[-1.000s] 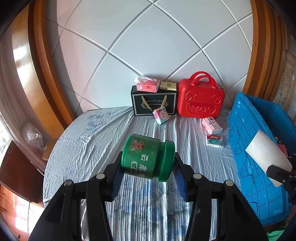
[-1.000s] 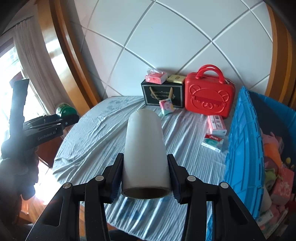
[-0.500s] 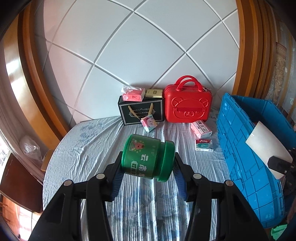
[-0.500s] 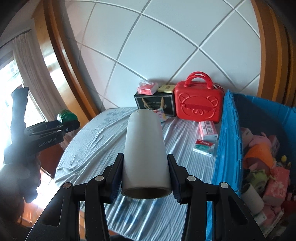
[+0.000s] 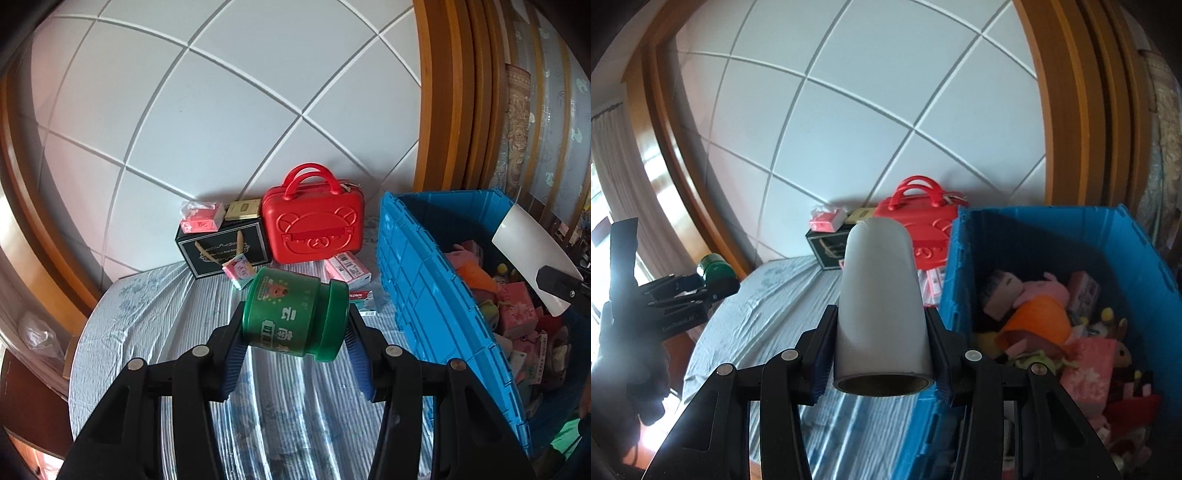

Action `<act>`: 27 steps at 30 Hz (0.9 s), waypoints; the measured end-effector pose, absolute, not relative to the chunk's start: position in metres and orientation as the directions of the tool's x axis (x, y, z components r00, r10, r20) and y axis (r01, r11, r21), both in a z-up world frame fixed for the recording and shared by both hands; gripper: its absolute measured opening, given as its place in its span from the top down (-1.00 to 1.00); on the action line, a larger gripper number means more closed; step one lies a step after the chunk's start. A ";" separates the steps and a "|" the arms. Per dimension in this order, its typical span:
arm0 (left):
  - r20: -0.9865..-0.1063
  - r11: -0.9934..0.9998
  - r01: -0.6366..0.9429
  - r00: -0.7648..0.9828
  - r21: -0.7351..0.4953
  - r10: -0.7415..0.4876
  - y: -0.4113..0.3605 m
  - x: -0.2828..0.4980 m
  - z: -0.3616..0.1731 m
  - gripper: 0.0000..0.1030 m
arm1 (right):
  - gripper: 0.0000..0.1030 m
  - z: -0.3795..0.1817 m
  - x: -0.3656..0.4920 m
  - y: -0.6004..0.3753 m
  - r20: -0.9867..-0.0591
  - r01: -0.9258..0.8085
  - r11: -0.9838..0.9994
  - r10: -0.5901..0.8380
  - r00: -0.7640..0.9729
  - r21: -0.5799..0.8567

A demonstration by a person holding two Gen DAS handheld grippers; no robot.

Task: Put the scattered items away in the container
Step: 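Open both tools over the crate to drop the jar and paper roll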

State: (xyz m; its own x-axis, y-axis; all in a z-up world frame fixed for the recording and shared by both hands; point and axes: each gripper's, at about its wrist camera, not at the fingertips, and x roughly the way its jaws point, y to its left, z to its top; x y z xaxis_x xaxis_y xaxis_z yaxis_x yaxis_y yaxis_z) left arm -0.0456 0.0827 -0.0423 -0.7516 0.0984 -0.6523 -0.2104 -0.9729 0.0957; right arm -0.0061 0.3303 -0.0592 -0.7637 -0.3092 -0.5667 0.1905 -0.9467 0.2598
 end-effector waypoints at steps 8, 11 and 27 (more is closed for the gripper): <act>-0.667 -0.933 -0.355 -0.710 0.063 0.225 0.158 -0.064 -0.035 0.05 | 0.14 -0.062 -0.005 0.401 -0.567 0.061 -0.962 -0.208 -0.797 0.267; -0.670 -0.908 -0.413 -0.694 0.071 0.263 0.193 -0.067 -0.033 0.05 | 0.14 -0.066 -0.005 0.423 -0.571 0.018 -0.961 -0.178 -0.802 0.274; -0.704 -0.764 -0.642 -0.572 0.066 0.420 0.345 -0.078 -0.034 0.05 | 0.14 -0.069 -0.006 0.512 -0.585 -0.176 -0.952 -0.004 -0.811 0.250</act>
State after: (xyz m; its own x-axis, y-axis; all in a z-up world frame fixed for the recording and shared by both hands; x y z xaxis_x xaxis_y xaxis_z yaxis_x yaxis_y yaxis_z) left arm -0.0777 0.3454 -0.0338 -0.5723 0.4199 -0.7044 -0.6421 -0.7637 0.0665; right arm -0.0058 0.5124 -0.0692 -0.8112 -0.0038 -0.5848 -0.1759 -0.9521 0.2503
